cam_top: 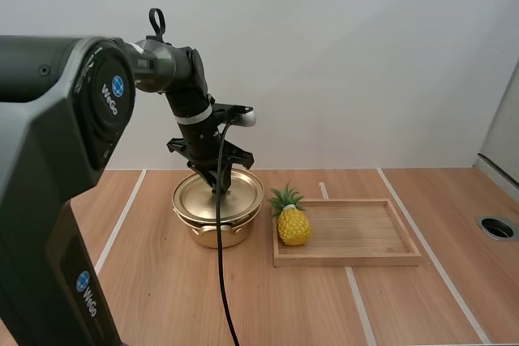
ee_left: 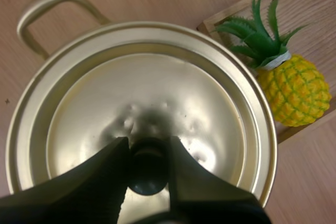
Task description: Open the pot, put the grape inside, and close it
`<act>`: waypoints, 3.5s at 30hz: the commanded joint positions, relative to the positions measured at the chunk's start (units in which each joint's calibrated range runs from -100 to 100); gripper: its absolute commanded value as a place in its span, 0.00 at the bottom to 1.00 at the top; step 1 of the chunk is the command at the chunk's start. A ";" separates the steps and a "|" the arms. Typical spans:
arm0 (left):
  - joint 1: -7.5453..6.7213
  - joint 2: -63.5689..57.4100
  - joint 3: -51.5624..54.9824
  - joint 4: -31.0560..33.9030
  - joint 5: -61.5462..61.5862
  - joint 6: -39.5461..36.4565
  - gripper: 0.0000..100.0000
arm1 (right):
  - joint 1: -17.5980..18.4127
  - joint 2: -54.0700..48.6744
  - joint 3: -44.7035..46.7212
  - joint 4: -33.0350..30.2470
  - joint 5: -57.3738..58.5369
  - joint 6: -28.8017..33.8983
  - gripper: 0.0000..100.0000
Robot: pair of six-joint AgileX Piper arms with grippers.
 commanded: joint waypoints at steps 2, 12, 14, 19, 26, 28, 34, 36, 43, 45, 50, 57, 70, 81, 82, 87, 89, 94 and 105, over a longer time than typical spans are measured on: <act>-0.51 -0.01 -1.50 1.81 -3.37 -0.32 0.00 | -0.18 -0.34 -0.26 -0.48 0.19 -0.05 0.00; -0.51 2.98 -2.80 2.74 -2.41 -0.32 0.00 | -0.18 -0.34 -0.26 -0.88 1.76 -0.05 0.00; -0.51 3.58 -2.80 2.62 -2.78 -0.32 0.00 | -0.18 -0.34 -0.26 -0.88 1.76 -0.05 0.00; -0.51 4.34 -2.80 2.62 -3.39 -0.23 0.00 | -0.18 -0.34 -0.26 -0.88 1.76 -0.05 0.00; -0.51 4.34 -2.80 2.62 -6.22 -0.23 0.00 | -0.18 -0.34 -0.26 -0.88 1.76 -0.05 0.00; -0.51 4.34 -2.80 2.62 -6.78 -0.23 0.00 | -0.18 -0.34 -0.26 -0.88 1.76 -0.05 0.00; -0.51 4.34 -2.80 2.62 -6.63 0.00 0.00 | -0.18 -0.34 -0.26 -0.88 1.76 -0.05 0.00; -0.51 4.34 -2.80 2.62 -6.28 0.00 0.00 | -0.18 -0.34 -0.26 -0.88 1.76 -0.05 0.00; -0.51 4.34 -2.80 2.29 -1.34 0.10 0.00 | -0.18 -0.34 -0.26 -0.88 1.76 -0.05 0.00; -0.51 4.34 -2.80 1.94 -0.27 0.22 0.00 | -0.18 -0.34 -0.26 -0.88 1.76 -0.05 0.00; -0.51 4.34 -2.80 1.72 -0.24 0.49 0.00 | -0.18 -0.34 -0.26 -0.88 1.76 -0.05 0.00; -0.51 4.45 -0.46 1.72 -6.86 0.57 0.00 | -0.18 -0.34 -0.26 -0.88 1.76 -0.05 0.00; -0.51 4.45 -0.07 1.17 -5.94 1.49 0.04 | -0.18 -0.34 -0.26 -0.88 1.76 -0.05 0.00; -0.51 1.92 -0.07 0.66 -6.66 1.62 1.00 | -0.18 -0.34 -0.26 -0.88 1.76 -0.05 0.00; -0.51 1.64 -0.22 0.66 -6.66 1.62 1.00 | -0.18 -0.34 -0.26 -0.77 1.74 -0.05 0.00; -0.51 -0.60 -1.39 1.07 -6.09 1.28 1.00 | -0.18 -0.34 -0.26 -0.77 1.74 -0.05 0.00; -0.51 -2.41 -3.12 1.35 -4.31 1.06 1.00 | -0.18 -0.34 -0.26 -0.77 1.74 -0.05 0.00; -0.51 -8.90 -10.46 1.48 0.61 0.05 1.00 | -0.18 -0.34 -0.26 -0.67 1.74 -0.05 0.00; -0.51 -27.42 -26.98 2.42 1.95 -1.30 1.00 | -0.18 -0.34 -0.26 -0.77 1.57 -0.05 0.00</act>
